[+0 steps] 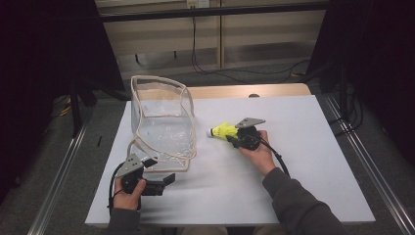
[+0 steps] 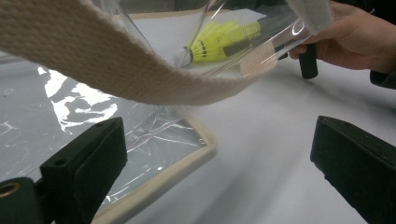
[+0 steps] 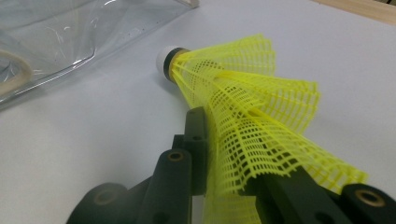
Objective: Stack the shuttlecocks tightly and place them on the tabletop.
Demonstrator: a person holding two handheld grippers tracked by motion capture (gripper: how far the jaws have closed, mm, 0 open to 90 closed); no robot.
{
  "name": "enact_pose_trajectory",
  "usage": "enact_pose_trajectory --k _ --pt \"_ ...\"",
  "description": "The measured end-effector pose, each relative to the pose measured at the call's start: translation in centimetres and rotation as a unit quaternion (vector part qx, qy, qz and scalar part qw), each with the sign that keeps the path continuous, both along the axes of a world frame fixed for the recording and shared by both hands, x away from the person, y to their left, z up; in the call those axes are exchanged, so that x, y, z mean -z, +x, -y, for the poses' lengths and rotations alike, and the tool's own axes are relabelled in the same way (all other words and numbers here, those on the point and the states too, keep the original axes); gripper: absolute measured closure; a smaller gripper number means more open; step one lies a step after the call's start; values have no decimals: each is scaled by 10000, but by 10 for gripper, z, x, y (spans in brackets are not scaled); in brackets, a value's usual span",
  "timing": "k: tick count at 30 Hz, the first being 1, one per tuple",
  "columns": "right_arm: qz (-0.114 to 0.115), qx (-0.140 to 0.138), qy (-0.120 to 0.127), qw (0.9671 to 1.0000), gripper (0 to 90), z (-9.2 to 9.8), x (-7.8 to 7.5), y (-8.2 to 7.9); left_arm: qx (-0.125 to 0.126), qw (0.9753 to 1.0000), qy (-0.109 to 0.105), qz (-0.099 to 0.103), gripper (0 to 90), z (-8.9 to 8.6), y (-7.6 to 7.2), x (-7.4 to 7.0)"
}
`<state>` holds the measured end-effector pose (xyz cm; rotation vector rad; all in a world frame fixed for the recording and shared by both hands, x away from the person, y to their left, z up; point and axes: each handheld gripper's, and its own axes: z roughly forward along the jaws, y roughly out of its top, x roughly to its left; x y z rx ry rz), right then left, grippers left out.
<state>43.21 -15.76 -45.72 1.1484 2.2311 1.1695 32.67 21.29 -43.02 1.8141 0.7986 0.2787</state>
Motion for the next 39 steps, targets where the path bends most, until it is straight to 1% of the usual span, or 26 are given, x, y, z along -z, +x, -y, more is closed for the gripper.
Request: enact_pose_trajectory --k 6,8,12,15,20,21,24,27,29,32,33,37,38,39 --pt "-19 -179 -92 9998 803 3 -3 -2 -2 10000 23 -4 37 0 0 0" --pt "-24 -267 -105 9996 819 4 -4 -4 -2 10000 11 2 36 0 -1 0" --pt "-51 -291 -105 9995 818 5 -6 -6 -3 10000 2 1 37 0 -1 -1" --pt "-85 -248 -14 9997 802 4 -3 -5 -7 10000 0 17 36 0 -1 -1" --pt "-69 -237 39 9997 779 3 -2 -5 -12 10000 3 6 36 -1 -1 -1" --pt "-76 -206 77 9997 762 3 -2 -5 -9 10000 2 7 36 -1 -1 -1" --pt "-65 -176 78 9998 733 3 -2 -4 -16 10000 -4 14 37 -1 -1 -1" --pt "-105 -141 103 9998 725 3 -1 -4 -10 10000 0 8 36 0 -1 -1" --pt "-92 -117 123 9998 695 2 -1 -4 -9 10000 1 9 36 0 -1 -1" --pt "-101 -92 136 9998 687 2 -1 -4 -9 10000 7 9 36 0 -1 -1" --pt "-107 -67 140 9998 651 1 0 -4 -9 10000 5 12 36 0 -1 -1" --pt "-103 8 159 9998 619 0 0 -3 -9 10000 6 4 36 0 -1 -1" --pt "-105 33 176 9998 624 0 1 -3 -13 10000 7 4 36 0 -1 0" --pt "-91 49 131 9999 631 -1 1 -3 -14 10000 8 3 36 0 -1 0"
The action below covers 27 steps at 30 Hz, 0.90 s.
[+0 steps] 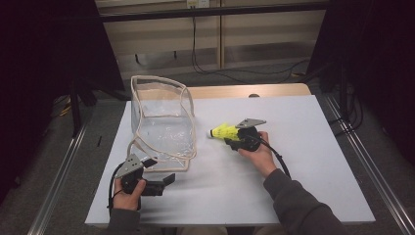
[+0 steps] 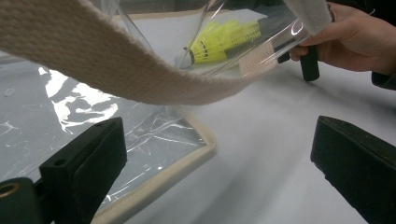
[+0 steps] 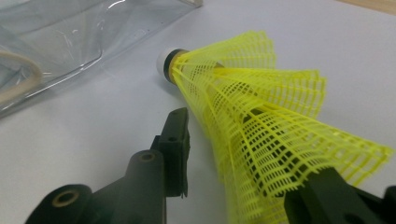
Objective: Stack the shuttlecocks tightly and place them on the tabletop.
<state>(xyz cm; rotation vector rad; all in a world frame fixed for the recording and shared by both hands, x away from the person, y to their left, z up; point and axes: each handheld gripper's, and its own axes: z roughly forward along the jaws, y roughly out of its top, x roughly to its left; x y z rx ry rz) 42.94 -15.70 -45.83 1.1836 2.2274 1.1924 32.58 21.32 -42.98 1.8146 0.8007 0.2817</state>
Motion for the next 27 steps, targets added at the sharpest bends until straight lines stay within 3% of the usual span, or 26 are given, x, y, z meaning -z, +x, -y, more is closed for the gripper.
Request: enact_pose_trajectory --k 3,5,6,10,21,27 --pt "33 58 -20 10000 667 0 2 2 -11 10000 8 -5 36 0 0 0" --pt "41 112 -47 9999 724 -1 2 3 -1 10000 24 -3 36 0 0 1" --pt "32 99 -114 9999 794 -1 3 4 -12 10000 12 -13 34 0 0 1" --pt "84 37 -164 9998 845 -1 2 5 -10 10000 15 -10 34 -1 0 1" --pt "58 -262 -184 9995 867 10 -7 -2 -5 10000 18 -16 34 0 -1 1" --pt "32 -606 -268 9978 863 19 -11 -18 -2 10000 29 14 34 1 -1 0"
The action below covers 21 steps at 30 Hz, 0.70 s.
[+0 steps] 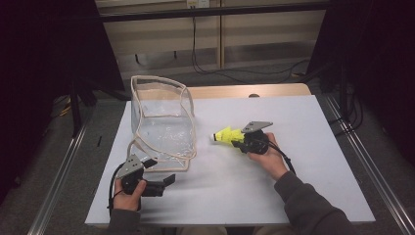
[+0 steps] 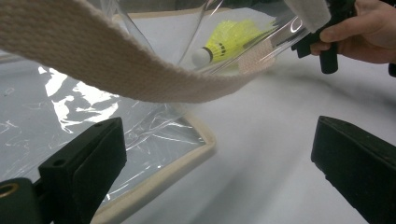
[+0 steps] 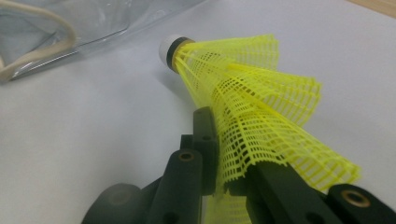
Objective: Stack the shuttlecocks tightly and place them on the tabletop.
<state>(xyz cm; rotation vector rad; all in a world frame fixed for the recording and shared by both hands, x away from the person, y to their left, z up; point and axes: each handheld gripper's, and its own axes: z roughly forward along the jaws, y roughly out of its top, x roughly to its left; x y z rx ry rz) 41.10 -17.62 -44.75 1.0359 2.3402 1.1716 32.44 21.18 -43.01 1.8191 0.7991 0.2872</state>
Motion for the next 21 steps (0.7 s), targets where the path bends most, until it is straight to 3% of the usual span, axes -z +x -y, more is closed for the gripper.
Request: enact_pose_trajectory --k 6,8,9,13,15,21 --pt "-52 -178 -33 9998 808 -3 3 -7 18 10000 10 2 34 1 0 0" --pt "-87 -135 99 9998 784 -4 4 -8 21 10000 14 1 34 1 0 0" --pt "-79 -39 152 9998 680 -7 5 -8 21 10000 10 -5 34 1 0 0" --pt "-73 137 318 9994 613 -9 5 -7 23 10000 7 -10 34 1 0 0" --pt "10 346 420 9985 611 -11 6 -6 25 10000 20 -19 34 1 0 0" --pt "90 473 517 9975 639 -15 8 -3 24 10000 21 -30 34 1 0 1"
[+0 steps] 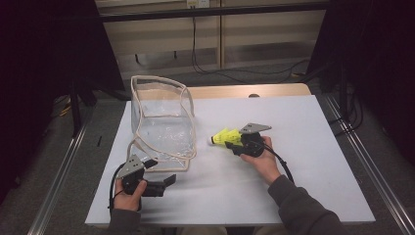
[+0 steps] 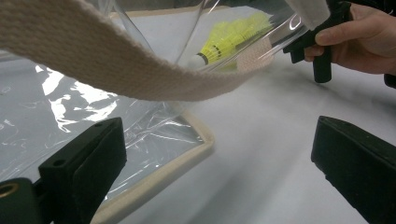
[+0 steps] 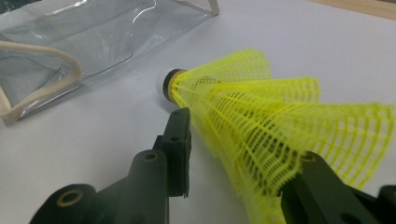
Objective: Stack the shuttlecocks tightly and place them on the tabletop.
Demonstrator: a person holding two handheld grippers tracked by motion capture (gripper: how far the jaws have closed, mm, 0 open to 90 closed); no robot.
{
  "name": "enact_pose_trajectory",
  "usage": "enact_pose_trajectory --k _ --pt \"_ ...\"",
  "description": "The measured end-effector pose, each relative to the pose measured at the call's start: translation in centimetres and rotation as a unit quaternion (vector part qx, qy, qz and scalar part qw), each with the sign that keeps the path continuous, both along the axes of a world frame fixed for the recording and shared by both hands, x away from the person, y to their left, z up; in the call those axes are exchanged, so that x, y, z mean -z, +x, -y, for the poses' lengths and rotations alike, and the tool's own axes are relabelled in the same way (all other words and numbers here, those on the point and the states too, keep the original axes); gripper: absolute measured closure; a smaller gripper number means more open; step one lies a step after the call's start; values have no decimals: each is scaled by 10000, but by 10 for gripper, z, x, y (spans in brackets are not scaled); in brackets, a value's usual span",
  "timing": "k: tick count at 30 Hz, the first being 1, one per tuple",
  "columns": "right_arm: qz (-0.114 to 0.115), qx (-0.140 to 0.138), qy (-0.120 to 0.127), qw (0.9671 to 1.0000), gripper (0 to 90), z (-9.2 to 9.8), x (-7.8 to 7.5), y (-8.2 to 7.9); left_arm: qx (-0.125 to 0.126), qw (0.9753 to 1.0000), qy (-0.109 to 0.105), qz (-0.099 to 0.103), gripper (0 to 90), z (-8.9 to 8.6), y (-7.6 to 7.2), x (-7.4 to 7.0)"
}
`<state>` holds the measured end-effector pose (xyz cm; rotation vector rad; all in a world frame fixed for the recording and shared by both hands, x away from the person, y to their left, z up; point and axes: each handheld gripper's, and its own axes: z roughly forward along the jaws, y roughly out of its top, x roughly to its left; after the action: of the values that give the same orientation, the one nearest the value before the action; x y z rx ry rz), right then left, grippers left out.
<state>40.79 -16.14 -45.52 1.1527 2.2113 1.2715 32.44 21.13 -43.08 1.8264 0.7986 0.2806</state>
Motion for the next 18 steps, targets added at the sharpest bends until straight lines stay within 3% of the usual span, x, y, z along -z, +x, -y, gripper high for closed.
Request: enact_pose_trajectory --k 10,18 --pt "131 67 -171 9997 715 -7 3 4 -11 10000 -22 -8 34 0 0 0" --pt "167 -37 -262 9995 766 -10 3 6 -21 10000 -37 -4 34 0 0 1"
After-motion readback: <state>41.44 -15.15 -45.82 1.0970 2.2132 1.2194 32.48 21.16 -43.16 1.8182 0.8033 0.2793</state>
